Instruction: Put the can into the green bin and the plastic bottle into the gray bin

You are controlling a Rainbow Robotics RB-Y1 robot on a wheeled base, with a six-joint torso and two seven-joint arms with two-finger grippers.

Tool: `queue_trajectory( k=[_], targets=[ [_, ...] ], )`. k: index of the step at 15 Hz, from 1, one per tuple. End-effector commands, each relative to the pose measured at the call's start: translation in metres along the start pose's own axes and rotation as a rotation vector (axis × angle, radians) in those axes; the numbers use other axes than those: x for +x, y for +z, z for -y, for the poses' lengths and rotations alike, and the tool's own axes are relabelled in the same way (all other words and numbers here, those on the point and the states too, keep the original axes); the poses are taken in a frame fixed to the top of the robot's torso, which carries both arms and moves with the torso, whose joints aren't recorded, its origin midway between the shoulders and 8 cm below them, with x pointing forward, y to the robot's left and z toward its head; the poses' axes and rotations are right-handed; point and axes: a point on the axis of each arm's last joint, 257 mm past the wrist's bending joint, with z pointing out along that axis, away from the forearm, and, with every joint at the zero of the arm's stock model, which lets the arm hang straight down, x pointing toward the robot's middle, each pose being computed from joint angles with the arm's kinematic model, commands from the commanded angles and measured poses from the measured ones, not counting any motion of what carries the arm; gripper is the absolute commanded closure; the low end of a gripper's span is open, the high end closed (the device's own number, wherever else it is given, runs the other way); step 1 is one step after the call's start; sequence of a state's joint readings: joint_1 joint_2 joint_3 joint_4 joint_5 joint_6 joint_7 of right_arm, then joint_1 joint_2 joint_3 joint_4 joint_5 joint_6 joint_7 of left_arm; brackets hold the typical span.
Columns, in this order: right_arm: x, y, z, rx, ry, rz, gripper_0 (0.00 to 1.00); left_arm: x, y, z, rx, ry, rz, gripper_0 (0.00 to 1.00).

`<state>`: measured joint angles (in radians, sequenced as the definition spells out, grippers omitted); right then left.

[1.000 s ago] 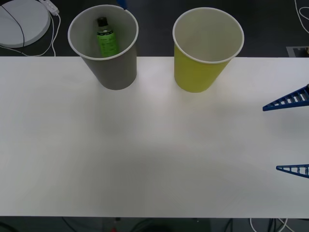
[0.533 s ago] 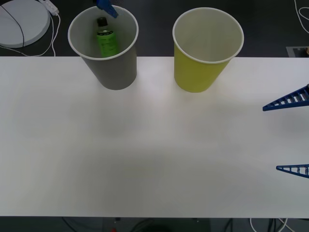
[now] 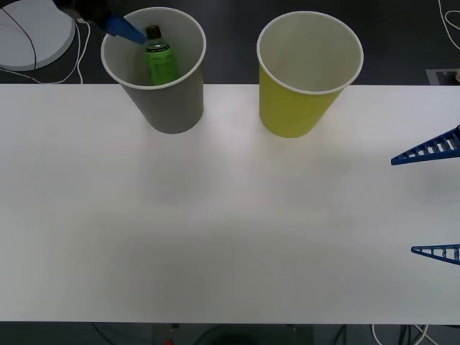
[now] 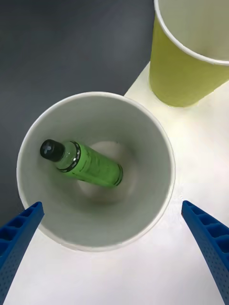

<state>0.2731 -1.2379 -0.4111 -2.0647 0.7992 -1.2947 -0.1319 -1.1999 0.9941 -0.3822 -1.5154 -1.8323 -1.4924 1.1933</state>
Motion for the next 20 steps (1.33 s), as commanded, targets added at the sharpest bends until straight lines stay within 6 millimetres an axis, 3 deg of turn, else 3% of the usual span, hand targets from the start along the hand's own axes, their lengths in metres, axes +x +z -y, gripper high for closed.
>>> queue_trajectory(
  k=[1, 8, 14, 20],
  targets=[
    [0.000, 0.000, 0.000, 0.000, 0.000, 0.000, 0.00, 0.017, -0.013, 0.008, 0.003, 0.004, 0.040, 0.00],
    [0.000, 0.000, 0.000, 0.000, 0.000, 0.000, 0.00, 0.065, -0.027, 0.038, 0.015, 0.016, 0.135, 0.00],
    [0.000, 0.000, 0.000, 0.000, 0.000, 0.000, 0.00, 0.093, -0.032, 0.069, 0.016, 0.015, 0.211, 0.00],
    [0.000, 0.000, 0.000, 0.000, 0.000, 0.000, 0.00, 0.115, -0.044, 0.110, 0.141, 0.075, 0.270, 0.00]
  ],
)
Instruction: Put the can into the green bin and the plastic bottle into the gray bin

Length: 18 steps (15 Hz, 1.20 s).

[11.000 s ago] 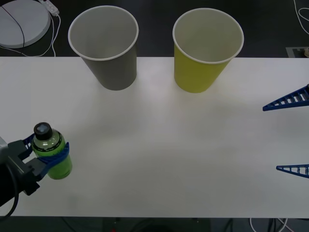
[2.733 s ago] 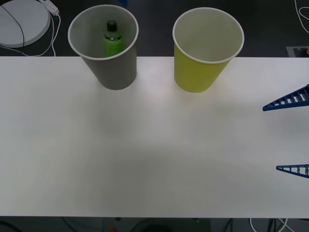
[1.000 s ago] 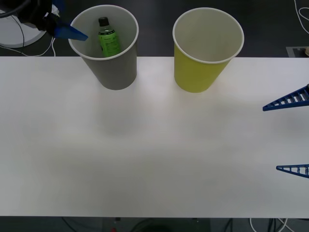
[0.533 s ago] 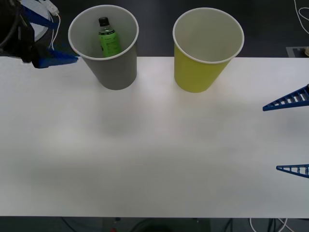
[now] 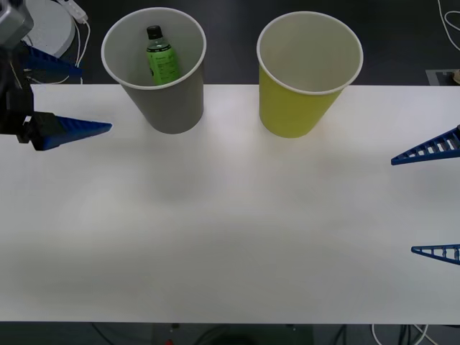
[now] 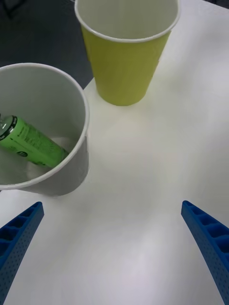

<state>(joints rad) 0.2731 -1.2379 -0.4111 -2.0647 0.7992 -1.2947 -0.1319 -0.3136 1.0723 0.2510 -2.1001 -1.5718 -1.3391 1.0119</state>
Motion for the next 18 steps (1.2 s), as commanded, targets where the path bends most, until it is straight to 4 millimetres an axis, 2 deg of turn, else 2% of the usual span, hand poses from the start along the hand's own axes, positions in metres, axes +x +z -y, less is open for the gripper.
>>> queue_trajectory(
  k=[1, 4, 10, 18],
  targets=[
    [0.000, 0.000, 0.000, 0.000, 0.000, 0.000, 0.00, 0.010, -0.004, 0.019, 0.067, 0.039, 0.029, 0.00],
    [0.000, 0.000, 0.000, 0.000, 0.000, 0.000, 0.00, 0.022, -0.010, 0.038, 0.120, 0.095, 0.054, 0.00],
    [0.000, 0.000, 0.000, 0.000, 0.000, 0.000, 0.00, 0.044, -0.029, 0.057, 0.190, 0.240, 0.027, 0.00],
    [0.000, 0.000, 0.000, 0.000, 0.000, 0.000, 0.00, 0.072, -0.049, 0.090, 0.268, 0.284, 0.086, 0.00]
  ],
)
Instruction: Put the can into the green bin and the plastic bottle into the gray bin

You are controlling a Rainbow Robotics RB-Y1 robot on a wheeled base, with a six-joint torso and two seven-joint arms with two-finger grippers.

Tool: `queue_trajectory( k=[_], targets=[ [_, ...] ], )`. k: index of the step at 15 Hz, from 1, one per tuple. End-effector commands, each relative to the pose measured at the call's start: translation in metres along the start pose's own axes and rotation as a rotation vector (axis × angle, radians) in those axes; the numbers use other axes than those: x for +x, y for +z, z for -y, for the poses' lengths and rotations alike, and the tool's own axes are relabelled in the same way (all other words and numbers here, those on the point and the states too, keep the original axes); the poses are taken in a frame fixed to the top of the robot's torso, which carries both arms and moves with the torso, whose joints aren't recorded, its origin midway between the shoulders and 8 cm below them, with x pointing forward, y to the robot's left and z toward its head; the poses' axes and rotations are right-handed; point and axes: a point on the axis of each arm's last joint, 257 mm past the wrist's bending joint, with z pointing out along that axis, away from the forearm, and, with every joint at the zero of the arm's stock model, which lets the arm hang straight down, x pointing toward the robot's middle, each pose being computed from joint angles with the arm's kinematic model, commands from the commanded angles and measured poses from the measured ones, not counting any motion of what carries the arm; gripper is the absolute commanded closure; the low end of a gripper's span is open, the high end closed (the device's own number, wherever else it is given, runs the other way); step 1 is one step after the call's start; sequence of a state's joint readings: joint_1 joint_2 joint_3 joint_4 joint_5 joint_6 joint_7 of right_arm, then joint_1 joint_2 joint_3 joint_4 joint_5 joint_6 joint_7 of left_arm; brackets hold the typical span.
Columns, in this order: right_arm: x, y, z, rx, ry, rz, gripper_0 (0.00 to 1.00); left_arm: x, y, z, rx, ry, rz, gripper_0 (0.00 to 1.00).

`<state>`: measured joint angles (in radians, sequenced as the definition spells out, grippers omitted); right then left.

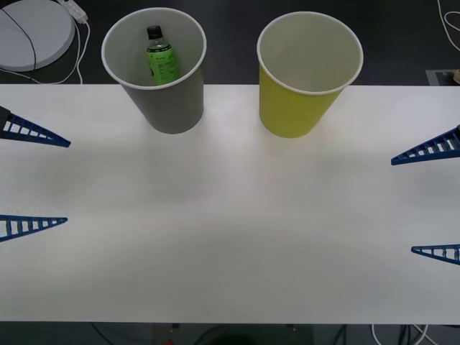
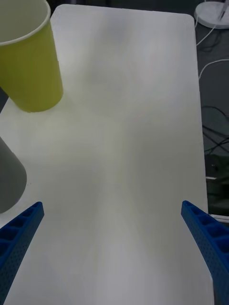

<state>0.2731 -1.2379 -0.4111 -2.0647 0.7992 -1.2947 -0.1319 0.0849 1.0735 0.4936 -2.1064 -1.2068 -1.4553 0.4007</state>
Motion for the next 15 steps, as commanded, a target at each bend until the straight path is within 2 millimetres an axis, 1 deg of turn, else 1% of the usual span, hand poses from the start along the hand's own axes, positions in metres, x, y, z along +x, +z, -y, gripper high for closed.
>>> queue_trajectory(
  k=[1, 3, 6, 15],
  targets=[
    [0.000, 0.000, 0.000, 0.000, 0.000, 0.000, 0.00, 0.004, -0.005, 0.011, 0.020, 0.011, 0.001, 0.00],
    [0.000, 0.000, 0.000, 0.000, 0.000, 0.000, 0.00, 0.005, -0.011, 0.017, 0.040, 0.026, -0.010, 0.00],
    [0.000, 0.000, 0.000, 0.000, 0.000, 0.000, 0.00, 0.007, -0.011, 0.021, 0.048, 0.027, -0.011, 0.00],
    [0.000, 0.000, 0.000, 0.000, 0.000, 0.000, 0.00, 0.005, -0.009, 0.023, 0.056, 0.018, 0.004, 0.00]
  ],
)
